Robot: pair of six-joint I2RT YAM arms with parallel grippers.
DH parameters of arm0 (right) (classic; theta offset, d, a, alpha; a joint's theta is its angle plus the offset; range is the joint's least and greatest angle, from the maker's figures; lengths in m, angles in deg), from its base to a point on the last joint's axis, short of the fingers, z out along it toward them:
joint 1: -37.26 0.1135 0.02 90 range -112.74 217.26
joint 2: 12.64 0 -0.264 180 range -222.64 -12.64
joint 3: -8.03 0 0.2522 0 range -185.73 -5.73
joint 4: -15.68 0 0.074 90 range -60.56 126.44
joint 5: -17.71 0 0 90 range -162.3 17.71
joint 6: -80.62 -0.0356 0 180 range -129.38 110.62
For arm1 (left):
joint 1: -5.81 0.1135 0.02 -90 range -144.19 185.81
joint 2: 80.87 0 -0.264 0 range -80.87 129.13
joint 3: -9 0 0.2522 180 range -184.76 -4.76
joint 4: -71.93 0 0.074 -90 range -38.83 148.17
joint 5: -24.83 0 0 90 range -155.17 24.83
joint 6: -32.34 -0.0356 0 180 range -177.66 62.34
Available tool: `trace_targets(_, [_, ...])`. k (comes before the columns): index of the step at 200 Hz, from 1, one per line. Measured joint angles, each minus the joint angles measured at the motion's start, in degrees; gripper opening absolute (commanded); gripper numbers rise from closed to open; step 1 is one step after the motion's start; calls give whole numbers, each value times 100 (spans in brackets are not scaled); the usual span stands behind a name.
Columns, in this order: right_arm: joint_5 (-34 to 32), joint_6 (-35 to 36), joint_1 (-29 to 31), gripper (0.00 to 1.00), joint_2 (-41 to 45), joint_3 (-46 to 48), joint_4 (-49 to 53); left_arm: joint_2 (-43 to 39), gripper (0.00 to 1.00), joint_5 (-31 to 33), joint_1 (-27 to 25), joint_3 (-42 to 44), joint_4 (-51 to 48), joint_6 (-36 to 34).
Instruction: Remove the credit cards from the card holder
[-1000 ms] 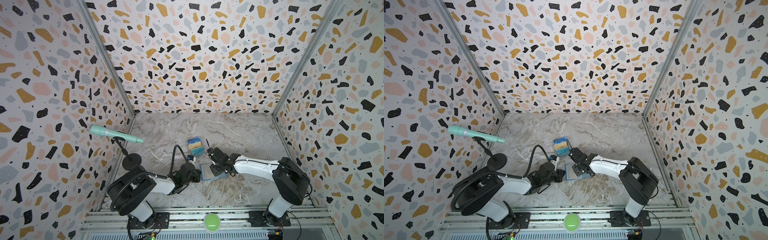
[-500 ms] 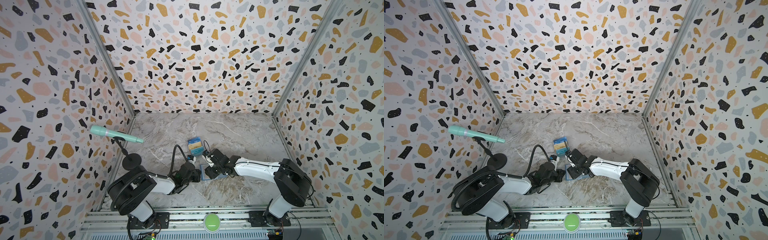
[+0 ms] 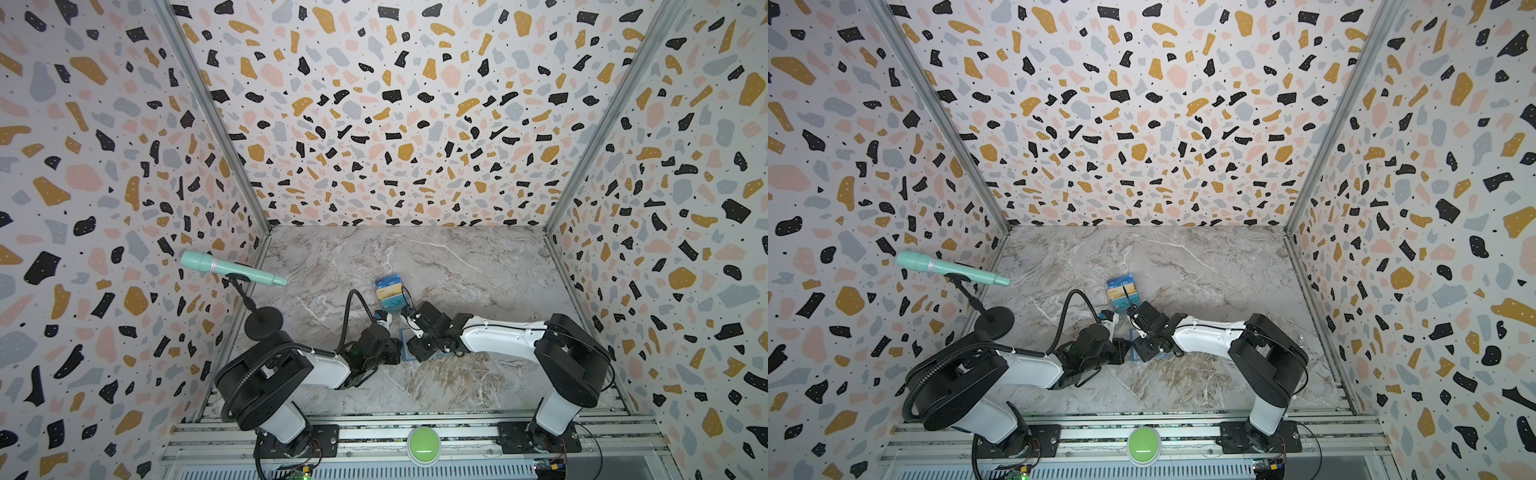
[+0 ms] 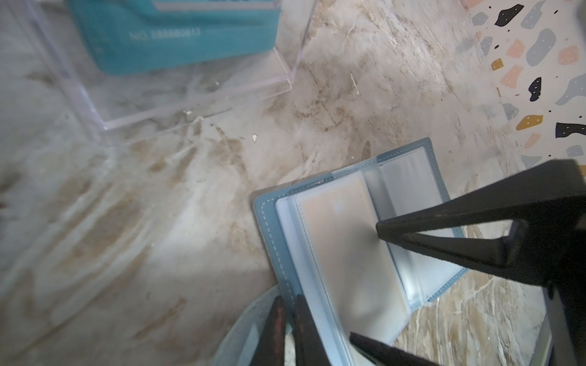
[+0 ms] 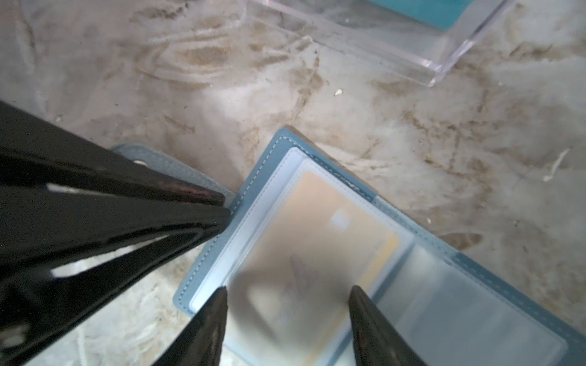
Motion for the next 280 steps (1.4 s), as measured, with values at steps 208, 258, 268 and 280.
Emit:
trace_targets(208, [-1010, 55, 116, 50, -157, -260, 446, 39, 10, -17, 11, 0, 48, -2])
trace_targets(258, [-1355, 55, 98, 49, -131, -286, 743, 42, 10, -17, 11, 0, 52, -4])
trace_targets(268, [-1390, 52, 98, 49, -131, -293, 787, 42, 10, -20, 11, 0, 52, -4])
trace_targets(280, [-1427, 55, 101, 47, -129, -293, 831, 42, 10, -20, 13, 0, 52, -7])
